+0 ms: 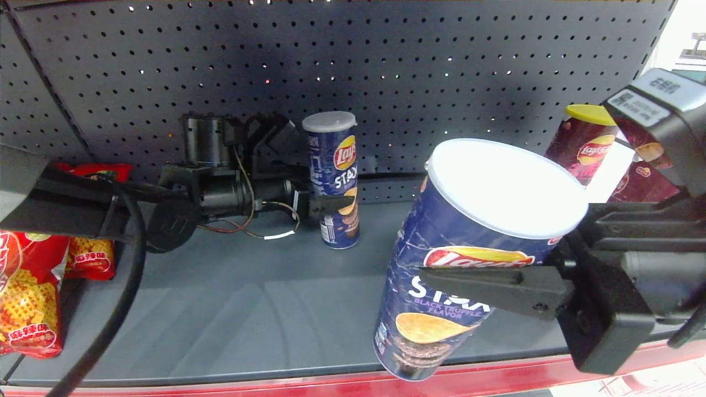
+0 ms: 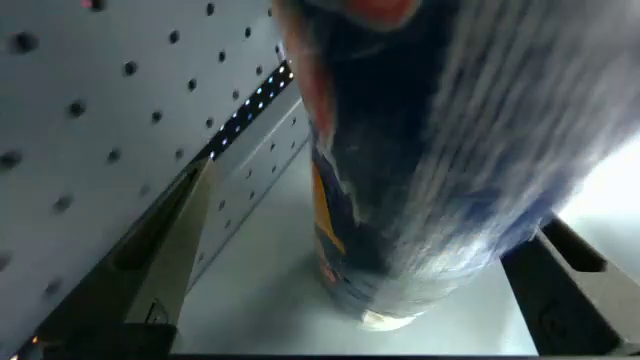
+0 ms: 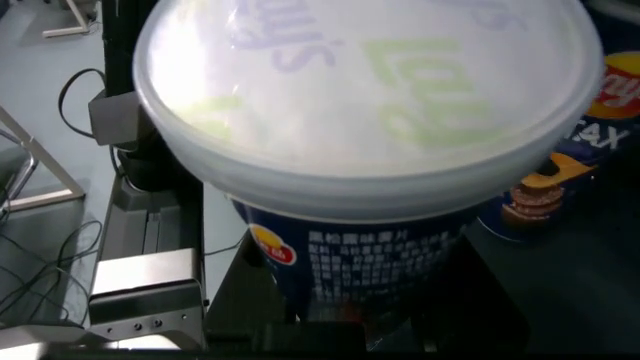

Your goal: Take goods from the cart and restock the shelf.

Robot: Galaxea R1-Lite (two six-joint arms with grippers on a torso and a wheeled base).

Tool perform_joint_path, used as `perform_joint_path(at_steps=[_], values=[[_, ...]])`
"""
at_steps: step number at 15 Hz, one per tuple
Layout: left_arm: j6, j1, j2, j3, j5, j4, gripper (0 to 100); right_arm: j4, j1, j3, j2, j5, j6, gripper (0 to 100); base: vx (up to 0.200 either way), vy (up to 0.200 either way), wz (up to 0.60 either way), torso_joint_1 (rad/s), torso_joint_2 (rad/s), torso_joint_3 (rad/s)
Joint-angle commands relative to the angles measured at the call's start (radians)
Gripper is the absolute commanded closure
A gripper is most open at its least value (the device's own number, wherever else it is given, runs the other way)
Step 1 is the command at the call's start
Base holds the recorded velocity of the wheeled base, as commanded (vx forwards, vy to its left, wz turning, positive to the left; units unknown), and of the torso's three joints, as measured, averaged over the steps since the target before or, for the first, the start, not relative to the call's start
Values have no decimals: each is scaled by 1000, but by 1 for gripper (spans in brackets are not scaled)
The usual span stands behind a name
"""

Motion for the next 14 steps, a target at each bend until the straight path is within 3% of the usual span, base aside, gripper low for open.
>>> perform_joint_path(at_steps=[1,5,6,9,14], values=[[-4,-23,57,-44,7,-12,0,1,-5,3,0,0,0,100,0,0,0,0,0,0],[-12,-57,77,-73,59,-15,0,1,-6,6,-7,0,-2,100,0,0,0,0,0,0],[-12,-60,75,-73,65,-16,100,1,-6,5,-9,0,-2,100,0,0,0,0,0,0],[-12,-58,51,-62,75,-15,100,1,-13,6,-11,0,-2,100,0,0,0,0,0,0],[-10,-72,-181,151,70,-12,100,1,-22,0,-3,-3,0,100,0,0,0,0,0,0]])
